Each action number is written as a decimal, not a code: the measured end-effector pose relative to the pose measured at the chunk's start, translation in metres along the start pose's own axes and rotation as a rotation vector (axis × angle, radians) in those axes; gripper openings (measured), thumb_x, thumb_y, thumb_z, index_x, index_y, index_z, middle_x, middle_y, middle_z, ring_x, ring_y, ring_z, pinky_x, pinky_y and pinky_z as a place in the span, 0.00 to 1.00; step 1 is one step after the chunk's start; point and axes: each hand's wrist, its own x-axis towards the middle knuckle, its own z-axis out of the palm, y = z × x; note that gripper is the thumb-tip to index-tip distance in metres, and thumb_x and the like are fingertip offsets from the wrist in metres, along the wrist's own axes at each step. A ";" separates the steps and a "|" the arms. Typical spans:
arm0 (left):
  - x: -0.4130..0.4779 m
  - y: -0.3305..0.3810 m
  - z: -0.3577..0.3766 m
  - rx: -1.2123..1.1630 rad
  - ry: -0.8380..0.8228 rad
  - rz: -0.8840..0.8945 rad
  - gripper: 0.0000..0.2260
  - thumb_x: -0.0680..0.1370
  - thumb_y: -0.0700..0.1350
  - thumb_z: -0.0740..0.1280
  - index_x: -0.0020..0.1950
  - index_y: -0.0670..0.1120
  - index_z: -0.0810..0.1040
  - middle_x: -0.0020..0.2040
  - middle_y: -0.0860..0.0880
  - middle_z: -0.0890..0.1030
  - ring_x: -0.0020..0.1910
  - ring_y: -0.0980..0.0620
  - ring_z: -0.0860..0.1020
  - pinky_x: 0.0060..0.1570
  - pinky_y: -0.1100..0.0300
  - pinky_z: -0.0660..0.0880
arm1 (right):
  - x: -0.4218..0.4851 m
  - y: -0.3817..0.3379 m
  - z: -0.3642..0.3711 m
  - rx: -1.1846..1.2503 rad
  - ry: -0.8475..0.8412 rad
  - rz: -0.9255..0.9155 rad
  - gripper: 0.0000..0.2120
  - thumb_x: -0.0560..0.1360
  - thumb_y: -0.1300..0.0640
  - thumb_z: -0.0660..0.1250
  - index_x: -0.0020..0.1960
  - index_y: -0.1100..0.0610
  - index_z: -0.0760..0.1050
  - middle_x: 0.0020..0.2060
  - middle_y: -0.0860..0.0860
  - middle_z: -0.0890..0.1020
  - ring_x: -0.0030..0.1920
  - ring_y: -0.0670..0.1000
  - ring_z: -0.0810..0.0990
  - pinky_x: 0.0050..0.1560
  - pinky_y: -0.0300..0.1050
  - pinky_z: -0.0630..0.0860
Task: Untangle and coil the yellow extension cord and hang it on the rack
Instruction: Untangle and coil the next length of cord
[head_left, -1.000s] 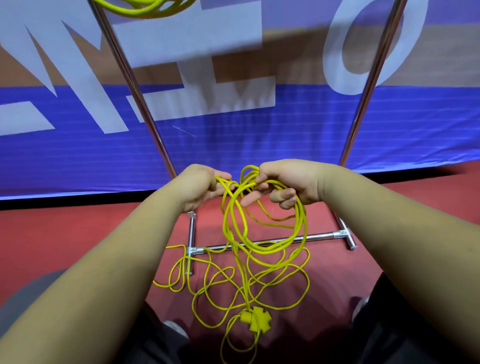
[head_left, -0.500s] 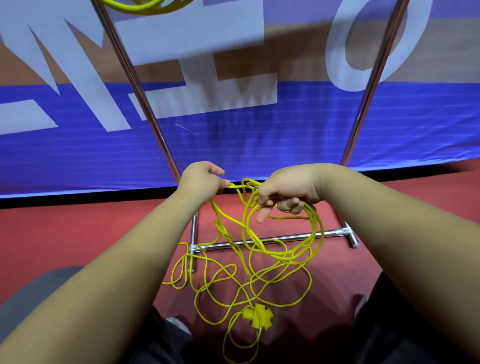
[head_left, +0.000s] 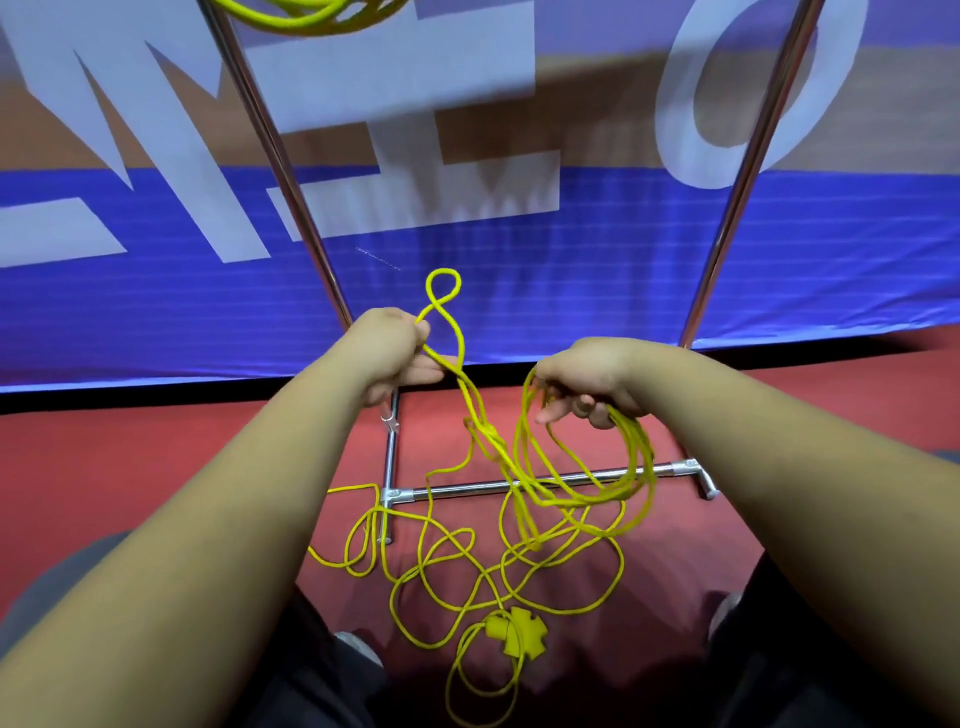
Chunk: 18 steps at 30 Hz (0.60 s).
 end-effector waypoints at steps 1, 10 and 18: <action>-0.003 0.003 0.001 -0.113 -0.044 -0.026 0.05 0.87 0.38 0.57 0.53 0.41 0.71 0.48 0.41 0.77 0.48 0.36 0.87 0.48 0.45 0.85 | 0.000 -0.001 0.000 0.081 0.017 -0.030 0.08 0.81 0.53 0.65 0.48 0.57 0.70 0.47 0.60 0.89 0.20 0.45 0.60 0.24 0.33 0.60; -0.017 0.015 0.015 -0.571 -0.220 -0.064 0.05 0.87 0.38 0.57 0.58 0.38 0.70 0.47 0.43 0.76 0.54 0.33 0.85 0.49 0.40 0.84 | 0.002 -0.004 0.013 0.208 0.141 -0.234 0.15 0.76 0.54 0.74 0.54 0.66 0.85 0.47 0.58 0.88 0.26 0.47 0.66 0.26 0.38 0.65; 0.000 0.016 -0.004 -0.632 0.114 0.133 0.17 0.76 0.33 0.70 0.64 0.37 0.72 0.53 0.44 0.80 0.44 0.49 0.79 0.60 0.50 0.79 | -0.004 -0.008 0.012 0.389 0.204 -0.082 0.07 0.81 0.52 0.67 0.48 0.54 0.72 0.43 0.55 0.90 0.22 0.45 0.62 0.23 0.36 0.62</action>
